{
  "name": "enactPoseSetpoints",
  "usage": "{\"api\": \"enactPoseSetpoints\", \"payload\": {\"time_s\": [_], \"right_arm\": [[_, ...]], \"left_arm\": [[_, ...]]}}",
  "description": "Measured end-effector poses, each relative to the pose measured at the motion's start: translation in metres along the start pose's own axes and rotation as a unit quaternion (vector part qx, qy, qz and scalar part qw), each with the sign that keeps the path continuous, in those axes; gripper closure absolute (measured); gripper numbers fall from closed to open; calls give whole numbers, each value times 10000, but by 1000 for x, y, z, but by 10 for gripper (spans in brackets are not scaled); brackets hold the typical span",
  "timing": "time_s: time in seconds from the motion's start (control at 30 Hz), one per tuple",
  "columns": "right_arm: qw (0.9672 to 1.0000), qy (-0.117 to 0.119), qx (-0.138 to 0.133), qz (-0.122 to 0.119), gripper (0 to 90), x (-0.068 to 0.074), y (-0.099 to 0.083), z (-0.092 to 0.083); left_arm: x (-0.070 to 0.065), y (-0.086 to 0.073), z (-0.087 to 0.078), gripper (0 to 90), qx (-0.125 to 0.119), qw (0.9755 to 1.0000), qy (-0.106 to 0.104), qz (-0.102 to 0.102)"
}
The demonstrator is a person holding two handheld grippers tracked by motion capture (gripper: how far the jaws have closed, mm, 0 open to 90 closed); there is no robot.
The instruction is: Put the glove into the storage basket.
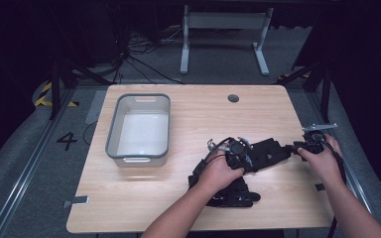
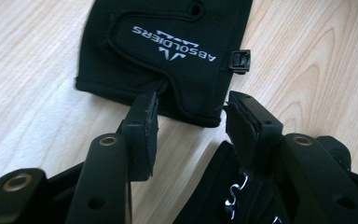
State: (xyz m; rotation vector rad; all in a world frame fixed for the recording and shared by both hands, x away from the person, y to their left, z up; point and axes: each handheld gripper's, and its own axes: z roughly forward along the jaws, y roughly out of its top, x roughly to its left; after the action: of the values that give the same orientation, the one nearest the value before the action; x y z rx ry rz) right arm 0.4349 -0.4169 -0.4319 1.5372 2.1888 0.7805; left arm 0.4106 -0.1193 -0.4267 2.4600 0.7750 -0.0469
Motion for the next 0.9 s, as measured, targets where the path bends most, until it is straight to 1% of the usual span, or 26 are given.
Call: {"api": "enactPoseSetpoints", "payload": {"time_s": [0.1,0.23,0.3,0.33,0.4,0.5,0.57,0.6,0.63,0.67,0.7,0.73,0.8,0.83,0.9], "right_arm": [[10000,20,8,0,526,-1,0,4],[9999,47,114,-71,520,-1,-1,8],[9998,62,144,-118,537,-1,-1,9],[9998,86,159,-123,556,-1,-1,9],[9996,165,193,-113,589,-1,-1,9],[9994,255,208,-100,621,-2,-1,10],[9993,269,227,-155,637,-2,0,10],[9992,263,238,-160,650,-2,0,10],[9992,250,261,-180,664,-2,0,9],[9991,232,271,-219,693,-1,1,9],[9990,207,308,-248,723,0,1,8],[9989,122,335,-313,774,0,2,7],[9984,12,338,-443,827,1,3,7],[9983,-13,360,-464,841,2,3,6],[9981,-46,333,-517,855,3,3,5]], "left_arm": [[0,2,6,528,156,9998,72,-20],[1,4,11,523,259,9996,71,-63],[2,4,14,523,274,9996,74,-84],[2,4,14,524,278,9996,69,-54],[2,6,16,527,236,9996,63,-115],[2,8,17,529,262,9996,87,-94],[1,9,17,566,277,9995,162,-67],[1,10,17,594,297,9994,160,-51],[0,11,17,636,305,9994,154,-41],[0,11,18,708,311,9994,144,-49],[0,11,18,755,301,9995,96,-71],[0,11,18,801,296,9995,100,-65],[-2,11,18,828,287,9994,178,-5],[-3,11,18,835,285,9992,252,97],[-5,11,17,841,266,9990,327,168]]}}
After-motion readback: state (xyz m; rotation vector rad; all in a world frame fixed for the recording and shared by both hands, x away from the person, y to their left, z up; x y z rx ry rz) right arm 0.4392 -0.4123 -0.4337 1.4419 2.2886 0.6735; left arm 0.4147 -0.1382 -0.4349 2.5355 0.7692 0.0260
